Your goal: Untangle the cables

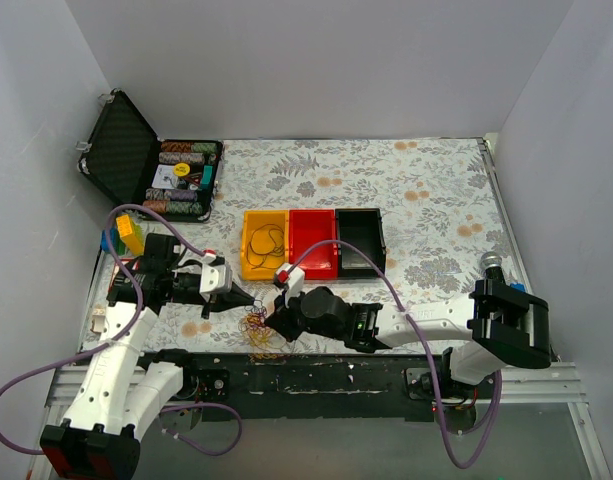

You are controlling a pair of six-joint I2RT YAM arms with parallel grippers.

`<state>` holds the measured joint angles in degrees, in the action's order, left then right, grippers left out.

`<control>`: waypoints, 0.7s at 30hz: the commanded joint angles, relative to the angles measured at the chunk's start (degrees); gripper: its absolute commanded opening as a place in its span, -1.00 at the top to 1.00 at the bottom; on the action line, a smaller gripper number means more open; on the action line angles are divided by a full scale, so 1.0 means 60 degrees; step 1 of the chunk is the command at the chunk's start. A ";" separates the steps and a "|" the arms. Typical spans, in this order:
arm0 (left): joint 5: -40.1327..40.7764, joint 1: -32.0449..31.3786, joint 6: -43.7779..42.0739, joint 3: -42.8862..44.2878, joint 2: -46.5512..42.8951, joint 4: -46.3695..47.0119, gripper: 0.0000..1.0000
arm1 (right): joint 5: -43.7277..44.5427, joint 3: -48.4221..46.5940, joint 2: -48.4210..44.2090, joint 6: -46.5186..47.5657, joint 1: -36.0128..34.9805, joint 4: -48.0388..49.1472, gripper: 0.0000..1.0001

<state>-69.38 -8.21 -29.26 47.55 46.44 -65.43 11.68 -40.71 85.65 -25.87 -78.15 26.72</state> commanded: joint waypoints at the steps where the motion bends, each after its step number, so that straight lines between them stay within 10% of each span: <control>1: -0.0140 0.0006 0.0785 0.0658 -0.0122 0.0400 1.00 | 0.0250 0.0205 -0.0021 -0.0507 -0.0056 0.0029 0.92; 11: -0.0024 0.0006 0.2970 0.1859 -0.0034 0.1836 1.00 | 0.1157 0.2447 -0.1630 -0.1854 -0.0144 -0.0716 0.97; 21: 0.1733 0.0006 0.5414 0.2753 -0.0282 0.4368 1.00 | 0.3135 0.4425 -0.5393 -0.4841 -0.0349 -0.4816 0.97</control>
<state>-63.55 -8.29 -4.95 60.38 46.52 -49.60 23.94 -17.80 60.82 -45.41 -79.55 12.80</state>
